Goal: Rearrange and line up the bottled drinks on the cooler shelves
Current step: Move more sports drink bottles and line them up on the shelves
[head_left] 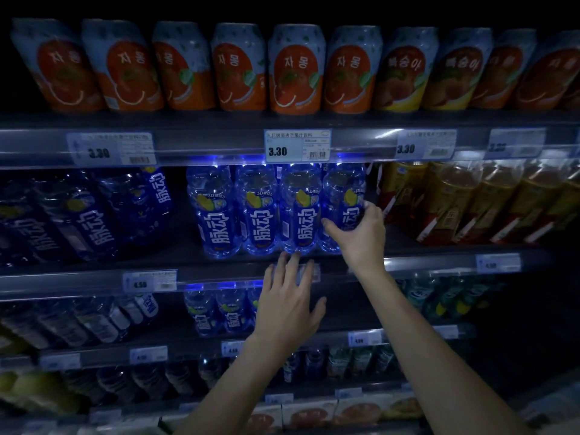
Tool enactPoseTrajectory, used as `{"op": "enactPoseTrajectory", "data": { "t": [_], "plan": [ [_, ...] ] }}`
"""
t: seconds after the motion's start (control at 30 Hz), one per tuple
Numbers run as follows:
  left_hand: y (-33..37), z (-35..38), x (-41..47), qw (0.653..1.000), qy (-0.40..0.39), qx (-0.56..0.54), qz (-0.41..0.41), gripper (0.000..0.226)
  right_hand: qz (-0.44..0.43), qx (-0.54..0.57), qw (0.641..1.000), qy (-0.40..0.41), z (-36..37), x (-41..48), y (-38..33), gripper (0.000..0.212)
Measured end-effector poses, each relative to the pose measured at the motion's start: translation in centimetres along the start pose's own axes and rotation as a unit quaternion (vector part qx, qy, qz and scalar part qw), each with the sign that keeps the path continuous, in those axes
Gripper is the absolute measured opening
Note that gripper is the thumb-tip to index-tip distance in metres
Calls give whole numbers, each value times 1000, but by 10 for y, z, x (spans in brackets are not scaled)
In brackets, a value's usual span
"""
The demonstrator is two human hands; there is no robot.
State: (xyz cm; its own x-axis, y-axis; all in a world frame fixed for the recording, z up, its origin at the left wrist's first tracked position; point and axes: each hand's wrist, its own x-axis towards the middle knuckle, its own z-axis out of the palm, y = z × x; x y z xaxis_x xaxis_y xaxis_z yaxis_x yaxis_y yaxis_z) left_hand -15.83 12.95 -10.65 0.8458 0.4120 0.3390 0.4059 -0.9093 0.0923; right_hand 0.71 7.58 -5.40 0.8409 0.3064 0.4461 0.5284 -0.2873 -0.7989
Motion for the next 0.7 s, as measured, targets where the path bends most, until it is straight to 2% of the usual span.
{"op": "enactPoseTrajectory", "data": {
  "t": [0.3,0.5,0.7],
  "plan": [
    [-4,-6,2,1000,-24,-6,1,64,-16,8,1000,-14,-3,-6,0,70],
    [-9,-22,6,987,-20,-159,-30,54,-9,19,999,-39,-16,-22,1,69],
    [-24,-63,5,960,-24,-270,-66,62,-21,-22,999,-40,-43,-37,-7,60]
  ]
}}
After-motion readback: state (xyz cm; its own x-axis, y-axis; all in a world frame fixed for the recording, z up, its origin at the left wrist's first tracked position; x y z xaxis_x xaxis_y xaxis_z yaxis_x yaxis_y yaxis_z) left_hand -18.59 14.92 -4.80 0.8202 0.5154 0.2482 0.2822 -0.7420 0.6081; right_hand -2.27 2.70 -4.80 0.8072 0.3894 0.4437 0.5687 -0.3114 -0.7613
